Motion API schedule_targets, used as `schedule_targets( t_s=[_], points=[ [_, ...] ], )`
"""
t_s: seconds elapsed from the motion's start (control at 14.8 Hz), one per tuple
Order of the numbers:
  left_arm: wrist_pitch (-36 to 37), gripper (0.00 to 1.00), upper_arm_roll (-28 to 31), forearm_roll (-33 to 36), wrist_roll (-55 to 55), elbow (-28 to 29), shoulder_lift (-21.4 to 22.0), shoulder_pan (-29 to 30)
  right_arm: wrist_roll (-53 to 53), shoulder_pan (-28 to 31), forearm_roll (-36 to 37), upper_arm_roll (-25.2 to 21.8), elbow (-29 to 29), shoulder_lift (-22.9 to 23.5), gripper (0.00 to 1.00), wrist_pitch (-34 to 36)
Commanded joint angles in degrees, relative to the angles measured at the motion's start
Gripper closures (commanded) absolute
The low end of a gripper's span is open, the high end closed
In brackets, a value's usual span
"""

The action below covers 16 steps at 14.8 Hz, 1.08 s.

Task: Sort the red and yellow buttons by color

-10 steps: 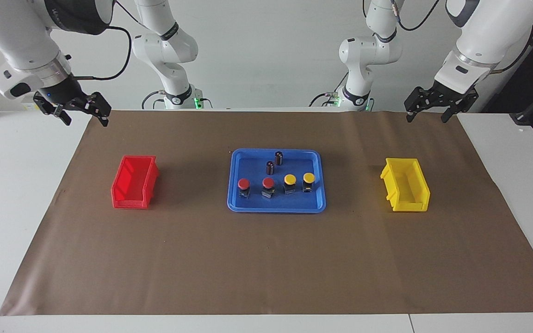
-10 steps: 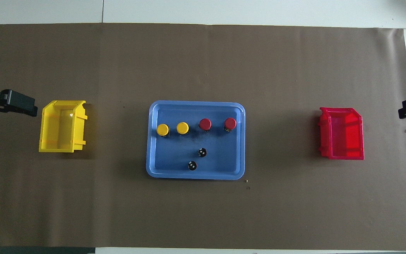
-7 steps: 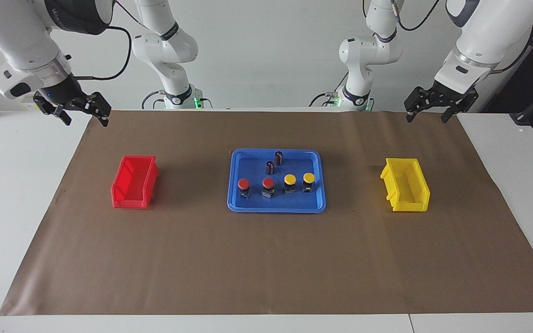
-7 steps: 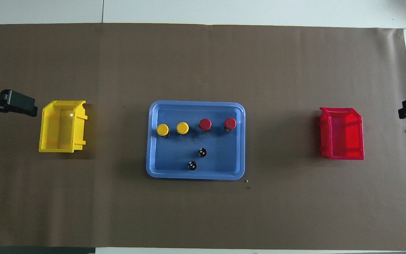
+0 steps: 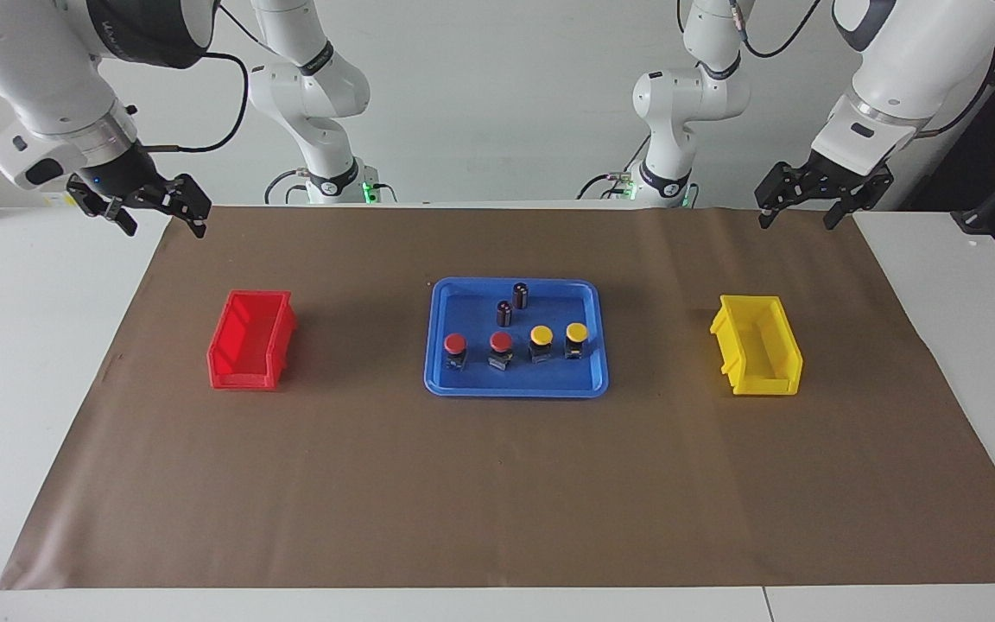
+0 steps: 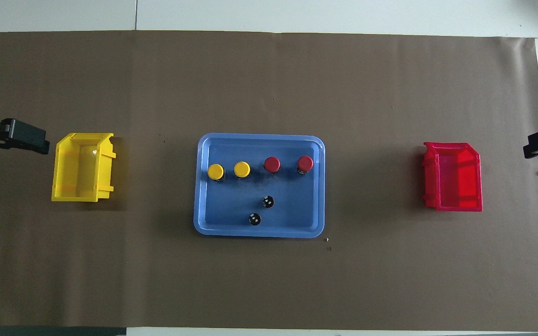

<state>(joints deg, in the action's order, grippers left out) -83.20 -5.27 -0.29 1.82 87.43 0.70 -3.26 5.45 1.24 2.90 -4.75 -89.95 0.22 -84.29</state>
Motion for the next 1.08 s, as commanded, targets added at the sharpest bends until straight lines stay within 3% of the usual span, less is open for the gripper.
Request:
schedule_targets(
  t_s=[0.0,0.14,0.34,0.41,0.54,0.61,0.81,1.01],
  points=[
    [0.41,0.0,-0.09,-1.02,-0.59,1.78,1.67,0.8,0.97,-1.15,0.0,1.58,1.43,0.05,0.0,0.18],
    [0.41,0.0,-0.09,-1.02,-0.59,1.78,1.67,0.8,-0.08,-1.24,-0.35,3.77,3.97,2.06,0.0,0.1],
    [0.32,0.0,-0.09,-1.02,-0.59,1.78,1.67,0.8,-13.92,-1.15,-0.18,14.12,9.16,8.37,0.0,-0.69],
    [0.41,0.0,-0.09,-1.02,-0.59,1.78,1.67,0.8,-18.24,-1.24,0.0,18.24,10.74,11.18,0.0,-2.87],
    [0.41,0.0,-0.09,-1.02,-0.59,1.78,1.67,0.8,-27.72,-3.33,0.7,22.23,11.11,15.85,0.0,-9.97],
    [0.41,0.0,-0.09,-1.02,-0.59,1.78,1.67,0.8,-31.77,-6.74,0.71,22.24,10.15,17.43,0.0,-15.23],
    [0.41,0.0,-0.09,-1.02,-0.59,1.78,1.67,0.8,-38.92,-12.48,3.5,22.06,-2.12,18.59,0.0,-28.61],
    [0.32,0.0,-0.09,-0.94,-0.59,1.78,1.67,0.8,-39.11,-12.23,4.84,22.24,-9.09,18.33,0.0,-34.96]
  ],
)
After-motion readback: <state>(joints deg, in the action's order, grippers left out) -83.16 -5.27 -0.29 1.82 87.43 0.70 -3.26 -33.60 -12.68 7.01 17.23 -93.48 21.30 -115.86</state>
